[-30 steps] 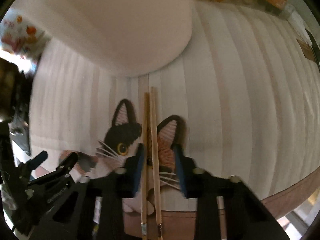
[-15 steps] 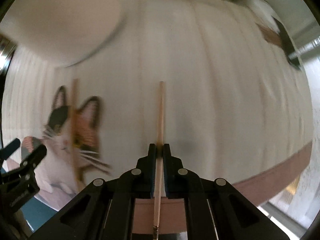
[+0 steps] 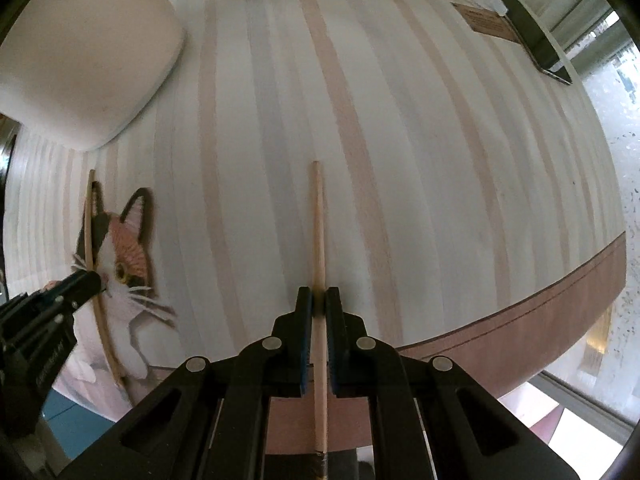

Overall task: Organize utensils
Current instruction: 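Close the left tool on a chopstick on the mat while the right tool grasps another, then carry the left tool's chopstick into the holder while the right tool inserts its chopstick, then open both tools over the holder and pull them back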

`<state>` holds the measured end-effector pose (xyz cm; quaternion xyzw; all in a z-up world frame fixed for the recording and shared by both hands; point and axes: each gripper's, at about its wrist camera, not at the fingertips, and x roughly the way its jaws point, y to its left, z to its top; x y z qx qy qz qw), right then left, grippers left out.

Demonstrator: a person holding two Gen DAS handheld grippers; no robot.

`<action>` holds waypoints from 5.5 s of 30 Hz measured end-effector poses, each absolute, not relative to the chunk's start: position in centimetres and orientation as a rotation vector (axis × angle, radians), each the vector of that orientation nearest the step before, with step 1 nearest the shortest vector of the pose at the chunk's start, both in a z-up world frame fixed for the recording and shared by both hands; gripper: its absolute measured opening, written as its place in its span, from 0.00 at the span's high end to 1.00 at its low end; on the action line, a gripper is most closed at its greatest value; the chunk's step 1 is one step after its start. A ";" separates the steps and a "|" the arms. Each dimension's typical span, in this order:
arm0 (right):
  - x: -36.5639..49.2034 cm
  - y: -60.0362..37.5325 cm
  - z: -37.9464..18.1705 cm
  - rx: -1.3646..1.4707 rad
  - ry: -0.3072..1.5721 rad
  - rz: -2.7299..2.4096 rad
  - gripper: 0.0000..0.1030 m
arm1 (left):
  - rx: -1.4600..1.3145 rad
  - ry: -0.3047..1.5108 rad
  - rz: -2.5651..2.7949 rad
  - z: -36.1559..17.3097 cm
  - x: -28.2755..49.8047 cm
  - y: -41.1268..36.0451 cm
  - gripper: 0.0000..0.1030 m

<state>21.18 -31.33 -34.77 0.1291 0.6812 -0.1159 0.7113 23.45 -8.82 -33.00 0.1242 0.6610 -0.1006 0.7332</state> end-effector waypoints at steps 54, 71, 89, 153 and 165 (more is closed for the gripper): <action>21.7 -21.3 -32.7 0.088 1.423 -0.122 0.93 | 0.210 1.287 -0.079 -27.7 26.7 -2.8 0.96; 23.0 -20.5 -24.5 0.131 1.162 -0.111 0.93 | 0.192 1.065 -0.083 -18.8 25.8 -2.5 0.96; 23.9 -21.5 -16.6 0.199 0.947 -0.100 0.93 | 0.162 0.926 -0.121 -11.7 26.0 -2.6 0.96; 41.7 -25.6 -5.6 0.291 0.723 0.026 0.91 | -0.030 0.879 -0.333 1.0 39.2 -7.6 0.69; 35.6 -26.0 -3.6 0.226 0.692 -0.046 0.44 | 0.025 0.802 -0.128 -1.1 35.3 -2.7 0.03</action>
